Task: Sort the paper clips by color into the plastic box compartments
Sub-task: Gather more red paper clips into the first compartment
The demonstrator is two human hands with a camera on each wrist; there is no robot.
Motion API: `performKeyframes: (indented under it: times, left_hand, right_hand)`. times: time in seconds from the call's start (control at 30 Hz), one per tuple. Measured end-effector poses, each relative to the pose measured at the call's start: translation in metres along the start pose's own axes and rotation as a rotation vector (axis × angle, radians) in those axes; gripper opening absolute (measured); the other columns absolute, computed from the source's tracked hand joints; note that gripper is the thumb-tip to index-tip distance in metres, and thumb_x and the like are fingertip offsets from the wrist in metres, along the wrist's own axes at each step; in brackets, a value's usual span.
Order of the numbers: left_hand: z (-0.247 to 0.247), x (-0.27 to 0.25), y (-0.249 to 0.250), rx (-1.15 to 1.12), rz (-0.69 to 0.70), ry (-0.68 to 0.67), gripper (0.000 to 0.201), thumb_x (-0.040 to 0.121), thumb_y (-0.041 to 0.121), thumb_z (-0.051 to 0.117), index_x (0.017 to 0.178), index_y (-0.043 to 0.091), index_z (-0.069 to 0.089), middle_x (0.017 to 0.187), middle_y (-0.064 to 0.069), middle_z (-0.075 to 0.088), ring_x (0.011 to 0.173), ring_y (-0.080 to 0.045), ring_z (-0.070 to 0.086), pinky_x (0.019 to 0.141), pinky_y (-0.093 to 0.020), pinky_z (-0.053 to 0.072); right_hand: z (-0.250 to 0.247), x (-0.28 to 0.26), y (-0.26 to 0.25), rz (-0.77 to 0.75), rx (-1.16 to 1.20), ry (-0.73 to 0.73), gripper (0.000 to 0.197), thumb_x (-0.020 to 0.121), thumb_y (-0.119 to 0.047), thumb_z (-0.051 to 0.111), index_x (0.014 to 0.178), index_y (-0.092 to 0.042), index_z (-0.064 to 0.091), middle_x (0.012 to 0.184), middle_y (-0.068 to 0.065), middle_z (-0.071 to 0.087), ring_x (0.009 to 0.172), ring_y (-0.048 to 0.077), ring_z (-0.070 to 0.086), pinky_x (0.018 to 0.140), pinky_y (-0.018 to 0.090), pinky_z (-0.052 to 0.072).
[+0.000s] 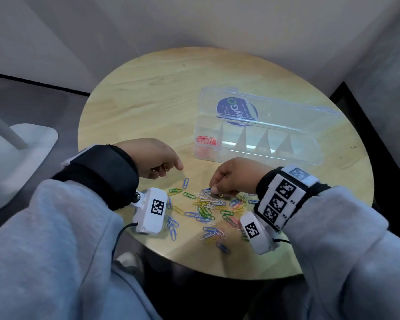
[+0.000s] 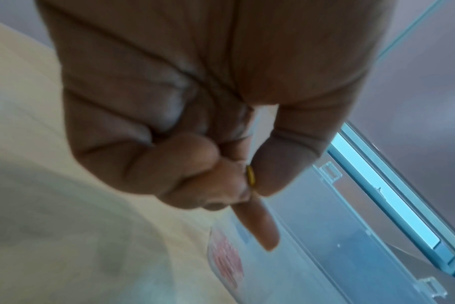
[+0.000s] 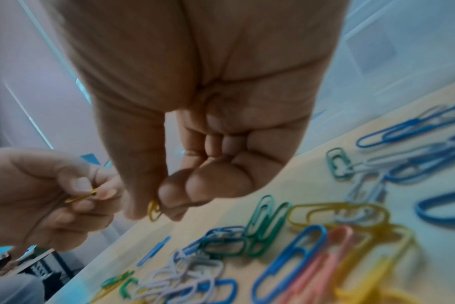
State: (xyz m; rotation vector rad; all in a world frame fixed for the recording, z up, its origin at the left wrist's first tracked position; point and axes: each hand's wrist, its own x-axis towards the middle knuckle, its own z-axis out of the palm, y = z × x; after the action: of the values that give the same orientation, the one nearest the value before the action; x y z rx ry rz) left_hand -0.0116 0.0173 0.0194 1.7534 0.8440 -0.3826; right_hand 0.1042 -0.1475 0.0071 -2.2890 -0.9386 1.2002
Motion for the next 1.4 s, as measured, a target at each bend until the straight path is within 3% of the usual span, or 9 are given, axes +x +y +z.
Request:
performKeyframes:
  times: [0.13,0.23,0.37,0.47,0.7,1.03,1.13,1.27,1.4]
  left_hand:
    - [-0.003,-0.005,-0.006,-0.117,-0.042,-0.004,0.033,0.089,0.002,0.033,0.068,0.006,0.058,0.060,-0.004,0.042,0.051,-0.015,0.038,0.051,-0.021,0.029]
    - [-0.002,-0.004,-0.009,-0.084,-0.094,0.024,0.029,0.089,0.005,0.035,0.066,0.006,0.054,0.062,-0.005,0.045,0.052,-0.017,0.042,0.046,-0.019,0.033]
    - [0.006,-0.002,-0.011,0.330,-0.152,0.051,0.018,0.082,0.015,0.053,0.064,0.011,0.052,0.062,-0.004,0.046,0.054,-0.021,0.040,0.049,-0.020,0.031]
    - [0.011,-0.003,-0.012,0.671,-0.102,0.098,0.018,0.075,0.032,0.066,0.067,0.016,0.061,0.068,-0.002,0.054,0.069,-0.023,0.049,0.065,-0.025,0.037]
    - [0.024,0.002,-0.012,0.771,-0.053,0.153,0.023,0.071,0.027,0.075,0.090,0.013,0.071,0.081,-0.002,0.063,0.077,-0.022,0.056,0.068,-0.023,0.040]
    - [0.029,0.012,-0.014,0.749,0.012,0.076,0.016,0.072,0.009,0.069,0.071,0.022,0.059,0.069,0.005,0.056,0.075,-0.017,0.052,0.065,-0.021,0.040]
    - [0.028,0.013,-0.014,0.750,0.012,0.072,0.020,0.073,0.007,0.069,0.068,0.022,0.056,0.067,0.009,0.052,0.073,-0.015,0.050,0.058,-0.021,0.036]
    - [0.026,0.011,-0.014,0.756,-0.004,0.097,0.012,0.072,0.013,0.072,0.076,0.021,0.064,0.074,0.003,0.060,0.076,-0.017,0.054,0.067,-0.023,0.040]
    - [0.026,0.010,-0.015,0.744,-0.015,0.088,0.011,0.072,0.016,0.072,0.070,0.020,0.062,0.077,0.002,0.062,0.077,-0.018,0.055,0.070,-0.024,0.041]
  right_hand:
    - [-0.001,-0.003,0.003,0.016,0.002,0.085,0.004,0.084,-0.014,0.067,0.082,-0.011,0.067,0.059,-0.002,0.057,0.041,0.000,0.053,0.046,0.008,0.046]
    - [0.005,-0.003,0.003,0.070,0.240,0.040,0.016,0.091,-0.009,0.056,0.075,-0.008,0.056,0.066,0.006,0.056,0.057,0.015,0.056,0.057,0.021,0.054]
    - [0.009,-0.006,-0.002,0.077,0.404,0.001,0.021,0.093,0.000,0.043,0.074,-0.008,0.048,0.067,0.010,0.053,0.057,0.019,0.053,0.050,0.025,0.049]
    - [0.010,-0.007,-0.006,-0.009,0.112,0.007,0.019,0.086,-0.003,0.056,0.072,-0.016,0.054,0.060,0.000,0.050,0.053,0.013,0.048,0.051,0.022,0.043]
    - [0.023,-0.005,-0.024,-0.115,-0.439,-0.003,0.021,0.079,-0.019,0.069,0.100,-0.021,0.066,0.065,-0.012,0.041,0.056,0.002,0.039,0.051,0.019,0.030]
    - [0.027,0.002,-0.015,-0.059,-0.548,0.086,0.028,0.076,-0.024,0.070,0.092,-0.025,0.047,0.069,-0.011,0.041,0.077,0.019,0.049,0.057,0.027,0.037]
    - [0.029,0.001,-0.016,-0.080,-0.528,0.068,0.030,0.075,-0.023,0.070,0.099,-0.025,0.052,0.070,-0.010,0.044,0.078,0.019,0.051,0.060,0.027,0.041]
    - [0.034,0.001,-0.020,-0.124,-0.543,0.048,0.021,0.080,-0.024,0.067,0.100,-0.022,0.060,0.070,-0.012,0.042,0.081,0.017,0.049,0.067,0.026,0.040]
    - [0.033,0.004,-0.022,-0.091,-0.550,0.019,0.018,0.084,-0.020,0.064,0.101,-0.016,0.064,0.074,-0.010,0.047,0.081,0.016,0.048,0.053,0.020,0.034]
